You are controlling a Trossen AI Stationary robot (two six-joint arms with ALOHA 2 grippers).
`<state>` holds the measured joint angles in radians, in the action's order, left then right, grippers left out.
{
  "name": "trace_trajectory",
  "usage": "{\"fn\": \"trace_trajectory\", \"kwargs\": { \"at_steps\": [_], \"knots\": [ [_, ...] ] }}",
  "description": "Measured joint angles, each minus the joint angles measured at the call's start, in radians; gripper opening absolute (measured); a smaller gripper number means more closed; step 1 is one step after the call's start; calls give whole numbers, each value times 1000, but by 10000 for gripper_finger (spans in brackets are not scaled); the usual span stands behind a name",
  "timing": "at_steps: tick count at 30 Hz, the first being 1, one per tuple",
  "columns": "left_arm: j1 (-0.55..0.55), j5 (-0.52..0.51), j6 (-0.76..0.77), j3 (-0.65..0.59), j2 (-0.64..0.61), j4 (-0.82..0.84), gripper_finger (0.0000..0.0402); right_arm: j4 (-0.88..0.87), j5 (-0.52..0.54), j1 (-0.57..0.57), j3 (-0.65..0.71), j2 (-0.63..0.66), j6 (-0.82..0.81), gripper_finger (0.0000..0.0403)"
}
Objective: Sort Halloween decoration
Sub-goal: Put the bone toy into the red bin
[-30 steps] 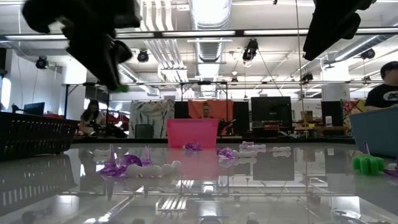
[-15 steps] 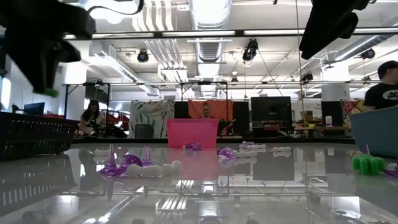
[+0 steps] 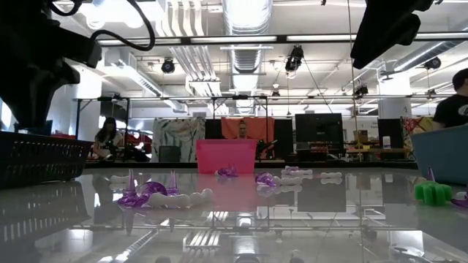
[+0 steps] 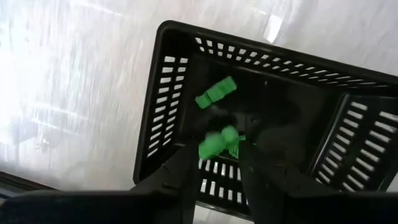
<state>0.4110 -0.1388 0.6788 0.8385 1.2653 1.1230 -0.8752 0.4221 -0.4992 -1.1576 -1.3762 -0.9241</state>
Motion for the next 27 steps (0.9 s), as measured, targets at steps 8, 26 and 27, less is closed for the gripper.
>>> {"fn": "trace_trajectory", "kwargs": {
  "at_steps": [8, 26, 27],
  "knots": [
    [1, -11, -39, 34, -6, -79, 98, 42, 2, 14, 0, 0, -12, 137],
    [69, -152, -280, 43, -65, -470, 98, 44, -66, 150, 0, -63, 533, 137],
    [73, -164, -282, 43, -66, -482, 98, 46, -68, 155, 0, -75, 570, 137]
  ]
}}
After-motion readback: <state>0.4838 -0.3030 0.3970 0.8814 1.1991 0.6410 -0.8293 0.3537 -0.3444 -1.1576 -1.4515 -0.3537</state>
